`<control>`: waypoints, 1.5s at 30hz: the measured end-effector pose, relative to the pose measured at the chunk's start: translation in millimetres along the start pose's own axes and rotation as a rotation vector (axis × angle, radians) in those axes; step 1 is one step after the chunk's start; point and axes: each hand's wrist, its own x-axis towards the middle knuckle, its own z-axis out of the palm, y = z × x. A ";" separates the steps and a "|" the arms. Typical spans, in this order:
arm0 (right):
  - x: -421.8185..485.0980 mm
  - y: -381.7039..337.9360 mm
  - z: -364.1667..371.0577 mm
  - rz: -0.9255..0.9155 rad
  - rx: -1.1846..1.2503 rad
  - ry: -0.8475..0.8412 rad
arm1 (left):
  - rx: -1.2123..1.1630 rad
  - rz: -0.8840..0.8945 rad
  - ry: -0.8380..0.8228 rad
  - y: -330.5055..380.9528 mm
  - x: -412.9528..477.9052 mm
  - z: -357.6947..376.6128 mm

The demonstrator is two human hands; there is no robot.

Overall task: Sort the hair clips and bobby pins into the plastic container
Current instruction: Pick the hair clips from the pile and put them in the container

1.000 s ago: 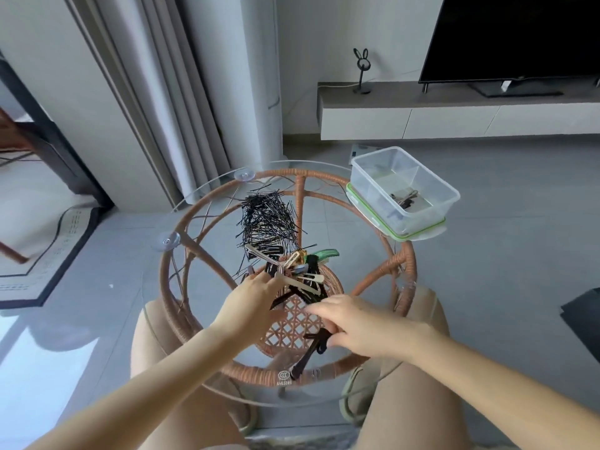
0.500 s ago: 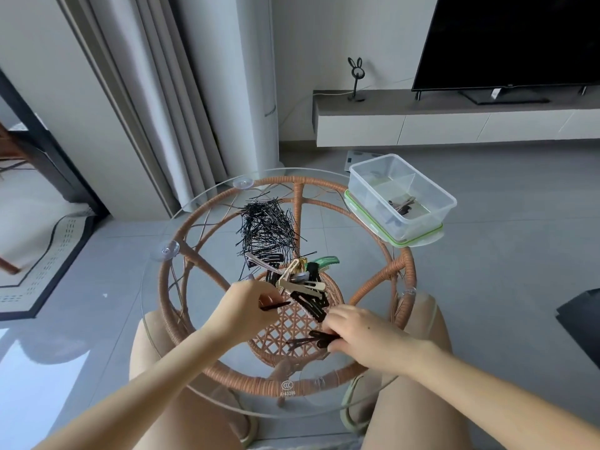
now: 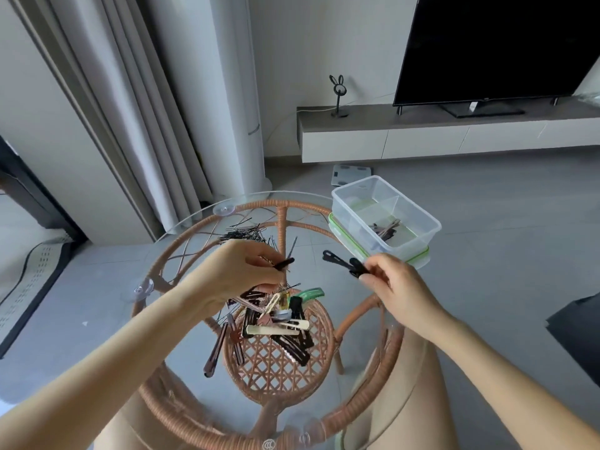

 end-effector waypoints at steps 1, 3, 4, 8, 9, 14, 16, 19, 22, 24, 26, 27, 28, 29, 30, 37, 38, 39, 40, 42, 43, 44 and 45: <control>11.6 7.6 -10.7 0.016 -0.020 0.050 | 0.025 0.034 -0.013 11.4 13.8 8.4; 36.7 23.3 -29.9 0.071 -0.104 0.133 | 0.062 0.091 -0.028 32.0 44.3 28.1; 49.9 32.3 -38.7 0.131 -0.161 0.162 | 0.072 0.107 -0.020 41.9 62.2 39.5; 97.7 66.2 -59.4 0.539 -0.367 0.080 | 0.177 0.139 -0.012 82.5 131.3 91.5; 107.3 72.2 -62.1 0.624 -0.375 0.044 | 0.245 0.140 -0.037 91.9 146.8 106.3; 136.4 80.5 -58.5 0.740 -0.114 0.085 | 0.469 0.102 -0.068 103.4 190.5 148.1; 139.3 81.9 -52.9 0.751 -0.021 0.117 | 0.424 0.093 -0.082 101.0 197.8 151.1; 133.9 84.4 -49.0 0.693 -0.065 0.114 | 0.317 0.146 -0.033 97.4 194.6 138.9; 111.4 71.7 -46.7 0.528 -0.127 0.262 | 0.259 0.217 0.103 82.2 169.8 107.0; 86.7 51.4 -38.4 0.410 -0.013 0.284 | 0.314 0.228 0.151 59.4 146.3 81.0; 55.4 27.4 -22.9 0.299 0.079 0.094 | 0.428 0.224 0.148 29.5 119.7 56.0; 39.3 15.5 -13.3 0.225 0.060 -0.055 | 0.489 0.210 0.143 14.0 104.9 44.7; 24.4 4.4 -4.0 0.151 0.016 -0.199 | 0.545 0.189 0.141 -0.9 89.4 35.3; 12.3 -4.5 5.8 0.091 -0.053 -0.320 | 0.589 0.167 0.149 -15.4 74.3 28.1; 3.6 -10.8 15.7 0.041 -0.142 -0.410 | 0.616 0.148 0.172 -29.4 59.6 22.4; -2.0 -37.0 85.0 -0.047 -0.411 -0.544 | 0.772 -0.104 0.270 -105.5 -26.1 21.2; -3.3 -41.8 92.4 -0.058 -0.436 -0.516 | 0.787 -0.137 0.236 -110.9 -33.0 23.4; -5.4 -44.8 98.8 -0.067 -0.457 -0.463 | 0.785 -0.143 0.218 -114.8 -36.5 26.8; -8.3 -47.7 103.8 -0.075 -0.467 -0.394 | 0.774 -0.133 0.215 -116.8 -39.0 30.7; -15.3 -52.8 109.8 -0.073 -0.440 -0.275 | 0.750 -0.103 0.224 -118.4 -39.8 39.5; -18.9 -53.6 110.8 -0.058 -0.402 -0.238 | 0.741 -0.092 0.226 -117.4 -38.8 45.1; -22.1 -53.8 110.9 -0.038 -0.356 -0.214 | 0.727 -0.086 0.224 -115.5 -37.8 50.4; -24.9 -53.6 110.4 -0.017 -0.310 -0.199 | 0.705 -0.082 0.226 -112.8 -36.9 55.2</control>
